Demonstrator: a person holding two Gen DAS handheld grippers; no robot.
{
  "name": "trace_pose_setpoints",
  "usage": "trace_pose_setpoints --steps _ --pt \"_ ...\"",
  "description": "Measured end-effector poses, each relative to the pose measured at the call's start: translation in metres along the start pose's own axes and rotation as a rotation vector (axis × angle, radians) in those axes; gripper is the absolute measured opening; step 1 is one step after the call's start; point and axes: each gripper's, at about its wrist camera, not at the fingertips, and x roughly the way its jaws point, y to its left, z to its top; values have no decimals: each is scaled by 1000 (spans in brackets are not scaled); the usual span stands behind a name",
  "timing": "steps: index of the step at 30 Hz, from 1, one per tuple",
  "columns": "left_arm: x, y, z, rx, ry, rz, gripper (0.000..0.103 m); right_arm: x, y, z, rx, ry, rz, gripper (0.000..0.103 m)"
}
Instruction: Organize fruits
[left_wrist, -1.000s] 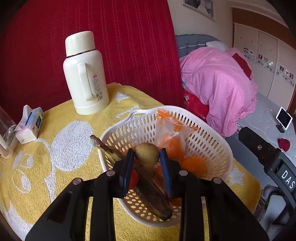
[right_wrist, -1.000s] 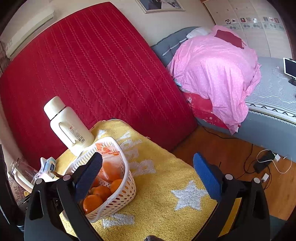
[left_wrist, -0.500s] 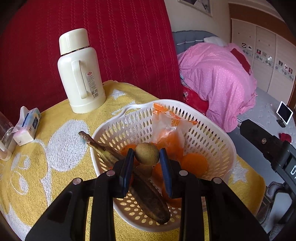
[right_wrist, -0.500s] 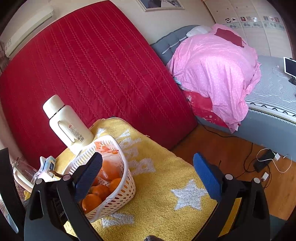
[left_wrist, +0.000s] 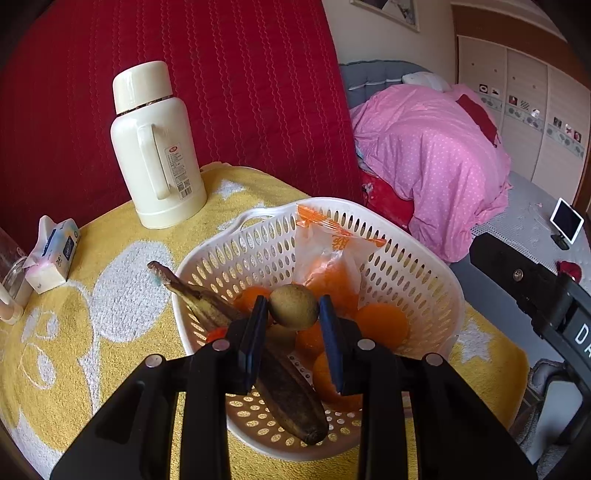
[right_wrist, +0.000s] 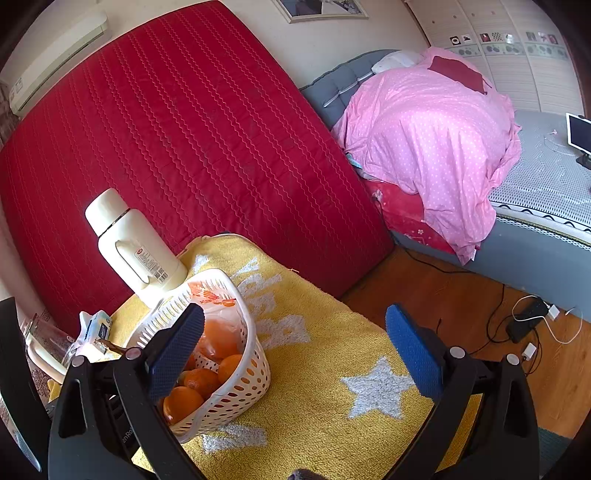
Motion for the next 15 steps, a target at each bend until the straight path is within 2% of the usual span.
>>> trace_pose_setpoints --steps 7,9,11,15 --pt "-3 0 1 -1 -9 0 30 0 -1 0 0 0 0 100" --pt "-4 1 1 -7 -15 4 32 0 -1 0 0 -1 1 100" --pt "-6 3 2 -15 -19 4 39 0 -1 0 1 -2 1 100" --pt "-10 5 2 -14 -28 14 41 0 -1 0 2 -3 0 100"
